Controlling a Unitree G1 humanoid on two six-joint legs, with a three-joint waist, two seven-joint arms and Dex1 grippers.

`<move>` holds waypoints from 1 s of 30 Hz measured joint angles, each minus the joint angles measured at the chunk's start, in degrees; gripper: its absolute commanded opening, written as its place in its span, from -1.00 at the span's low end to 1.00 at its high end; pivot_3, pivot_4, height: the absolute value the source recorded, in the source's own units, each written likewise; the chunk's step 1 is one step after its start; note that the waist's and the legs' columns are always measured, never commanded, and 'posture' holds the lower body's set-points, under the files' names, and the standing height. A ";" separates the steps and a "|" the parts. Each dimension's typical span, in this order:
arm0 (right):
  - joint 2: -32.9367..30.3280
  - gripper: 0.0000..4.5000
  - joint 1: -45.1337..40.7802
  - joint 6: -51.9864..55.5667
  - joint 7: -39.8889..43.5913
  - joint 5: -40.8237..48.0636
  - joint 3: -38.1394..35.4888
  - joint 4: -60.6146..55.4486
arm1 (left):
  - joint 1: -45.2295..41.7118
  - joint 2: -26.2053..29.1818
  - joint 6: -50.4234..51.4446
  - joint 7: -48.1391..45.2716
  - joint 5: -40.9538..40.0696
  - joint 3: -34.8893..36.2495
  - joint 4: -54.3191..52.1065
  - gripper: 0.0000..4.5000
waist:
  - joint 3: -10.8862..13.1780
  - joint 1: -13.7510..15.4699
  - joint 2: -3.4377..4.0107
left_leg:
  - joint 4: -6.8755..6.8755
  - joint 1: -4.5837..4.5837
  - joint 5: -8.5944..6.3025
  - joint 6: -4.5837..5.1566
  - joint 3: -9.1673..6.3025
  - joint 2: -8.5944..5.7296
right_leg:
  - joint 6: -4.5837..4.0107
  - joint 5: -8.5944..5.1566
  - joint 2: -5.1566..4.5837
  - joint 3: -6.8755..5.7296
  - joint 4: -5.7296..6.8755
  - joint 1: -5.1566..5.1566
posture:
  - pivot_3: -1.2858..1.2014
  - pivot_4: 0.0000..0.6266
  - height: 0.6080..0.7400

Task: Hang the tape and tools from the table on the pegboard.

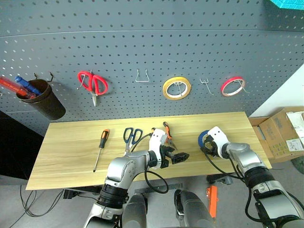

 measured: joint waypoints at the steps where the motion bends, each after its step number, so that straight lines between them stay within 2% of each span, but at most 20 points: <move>1: 0.00 -0.15 0.00 0.14 -0.07 0.00 -0.11 0.00 | -0.02 -0.13 0.00 -0.02 -0.03 -0.03 0.00 1.00 | 0.00 0.00 0.00 | 0.00 0.00 0.00 0.00 0.00 0.00 | 0.00 0.00 0.00 0.00 -0.01 0.00 | 0.11 -0.14 1.00; 5: 0.00 -0.73 0.28 0.71 -0.76 0.08 -0.69 -0.30 | -0.77 -0.29 -0.30 -0.09 -0.02 -0.28 0.45 1.00 | 0.00 -0.01 0.00 | 0.00 0.00 0.00 -0.01 0.00 0.00 | 0.00 0.00 0.00 -0.01 -0.01 0.00 | 0.11 -0.21 1.00; 6: 0.01 -0.76 0.49 0.88 -0.92 0.10 -0.90 -0.63 | -1.41 -0.30 -0.81 -0.12 0.00 -0.29 0.77 1.00 | 0.00 0.00 0.00 | 0.00 0.00 0.00 -0.01 0.00 0.00 | 0.00 0.00 0.00 -0.01 -0.01 0.00 | 0.10 -0.22 1.00; 9: -0.07 -0.76 1.96 1.72 -1.41 0.11 -1.31 -2.93 | -3.12 -0.29 -1.29 -0.32 -0.01 -0.08 1.23 1.00 | -0.02 0.09 0.02 | 0.00 -0.03 0.00 -0.01 -0.02 -0.01 | 0.01 0.00 -0.01 -0.03 -0.02 0.00 | 0.10 -0.29 1.00; 12: -0.70 -0.76 6.70 3.27 -2.70 0.07 -1.44 -10.27 | -3.90 0.40 -2.12 -1.18 -0.22 0.44 0.93 1.00 | -0.07 0.10 0.10 | -0.02 -0.09 -0.03 -0.07 -0.03 -0.02 | 0.09 -0.04 -0.03 -0.04 -0.03 -0.06 | 0.09 -0.39 1.00; 17: -0.62 -0.76 19.01 10.20 -7.30 0.30 -5.59 -35.10 | -3.37 4.95 -2.31 -4.11 -2.71 1.77 -6.33 1.00 | -0.26 -0.02 0.36 | -0.03 -0.28 -0.07 -0.21 -0.03 0.00 | 0.17 -0.08 -0.06 -0.01 0.04 -0.30 | 0.07 -0.54 1.00; 18: -0.49 -0.76 20.44 10.71 -7.92 0.26 -5.94 -38.21 | -3.23 5.56 -2.27 -4.57 -3.29 2.05 -7.45 1.00 | -0.30 -0.01 0.38 | -0.03 -0.28 -0.08 -0.24 -0.04 0.01 | 0.19 -0.09 -0.06 -0.02 0.04 -0.31 | 0.05 -0.64 1.00; 20: -0.26 -0.76 22.55 11.93 -9.63 0.09 -6.41 -44.74 | -3.21 6.72 -2.17 -5.57 -4.49 3.38 -9.66 1.00 | -0.82 -0.17 0.52 | 0.05 -0.22 -0.08 -0.30 0.02 -0.07 | 0.25 -0.05 -0.09 0.01 0.03 -0.23 | 0.04 -0.70 1.00; 22: -0.05 -0.76 35.26 3.81 -16.61 -7.42 -3.69 -58.82 | -2.81 8.96 0.36 -7.63 -10.17 7.55 -12.75 1.00 | -2.34 0.17 0.68 | -0.01 -0.54 -0.10 -0.32 -0.09 -0.08 | 0.34 -0.13 -0.11 -0.13 0.01 -0.48 | 0.04 -0.76 1.00; 23: -0.25 -0.76 37.95 0.27 -19.12 -10.59 -1.88 -61.03 | -3.43 9.32 1.22 -7.61 -12.16 9.82 -13.39 1.00 | -2.86 -0.03 0.66 | 0.01 -0.55 -0.10 -0.35 -0.03 -0.09 | 0.35 -0.13 -0.12 -0.07 0.00 -0.49 | 0.03 -0.78 1.00; 27: 0.13 -0.76 38.21 -8.64 -24.70 -17.13 1.60 -61.59 | -4.74 8.56 3.51 -7.41 -17.55 12.37 -16.00 1.00 | -4.78 -0.98 0.39 | 0.29 -0.35 -0.11 -0.34 0.18 -0.19 | 0.46 -0.05 -0.21 0.11 -0.01 -0.23 | 0.03 -0.89 1.00; 30: -0.01 -0.76 33.59 -15.09 -27.61 -20.76 2.45 -58.57 | -4.89 8.63 5.11 -6.28 -21.04 13.24 -16.50 1.00 | -5.96 -1.64 0.15 | 0.40 0.08 -0.11 -0.30 0.15 -0.17 | 0.19 -0.15 -0.17 0.08 -0.02 0.15 | 0.04 -0.95 1.00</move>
